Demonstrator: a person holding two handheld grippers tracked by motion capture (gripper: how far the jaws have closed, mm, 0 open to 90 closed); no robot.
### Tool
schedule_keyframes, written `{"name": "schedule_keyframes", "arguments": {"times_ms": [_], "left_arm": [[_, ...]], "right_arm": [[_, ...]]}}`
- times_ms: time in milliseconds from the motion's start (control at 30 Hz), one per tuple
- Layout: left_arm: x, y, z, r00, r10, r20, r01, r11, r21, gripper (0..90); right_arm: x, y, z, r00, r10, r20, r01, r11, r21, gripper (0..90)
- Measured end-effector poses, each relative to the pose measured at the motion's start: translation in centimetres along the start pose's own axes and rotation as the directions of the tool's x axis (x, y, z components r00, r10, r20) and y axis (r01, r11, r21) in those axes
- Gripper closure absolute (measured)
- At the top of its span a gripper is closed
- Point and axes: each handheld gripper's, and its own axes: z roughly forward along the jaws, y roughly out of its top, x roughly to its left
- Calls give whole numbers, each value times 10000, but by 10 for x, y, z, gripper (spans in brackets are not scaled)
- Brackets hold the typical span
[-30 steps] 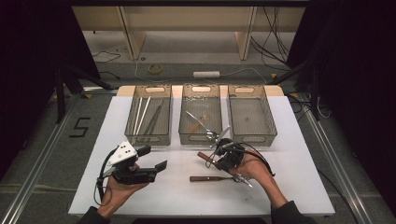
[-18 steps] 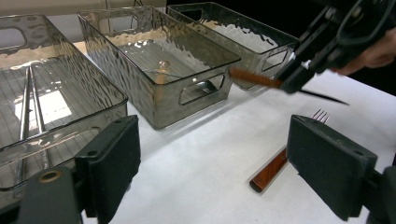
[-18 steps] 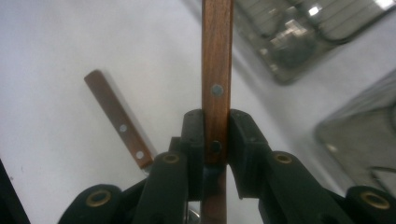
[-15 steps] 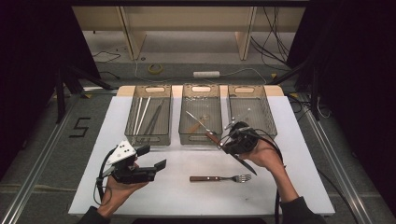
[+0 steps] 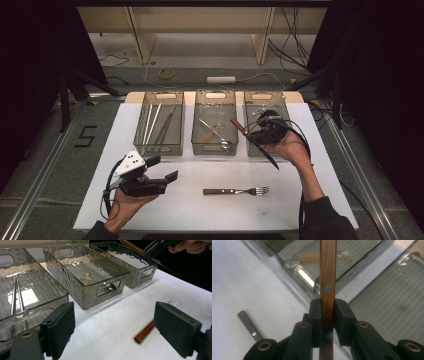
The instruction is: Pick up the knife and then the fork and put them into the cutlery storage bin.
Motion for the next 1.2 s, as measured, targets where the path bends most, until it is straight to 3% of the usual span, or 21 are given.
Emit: {"name": "schedule_keyframes", "arguments": {"times_ms": [300,567,933,1200], "left_arm": [[0,0,0,10000,-6,-1,6,10000,-29,174],[0,0,0,10000,-15,-3,15,10000,-52,174],[-1,0,-1,10000,-3,-3,3,10000,-72,174],[-1,0,-1,10000,32,10,-32,10000,-61,174]], "right_arm": [[-23,19,-6,9980,508,370,-491,9977,-458,776],[-46,32,-3,9901,1163,789,-1097,9905,-826,776],[-64,37,2,9707,2120,1129,-1965,9713,-1343,775],[-70,38,10,9576,2456,1504,-2242,9636,-1455,775]]}}
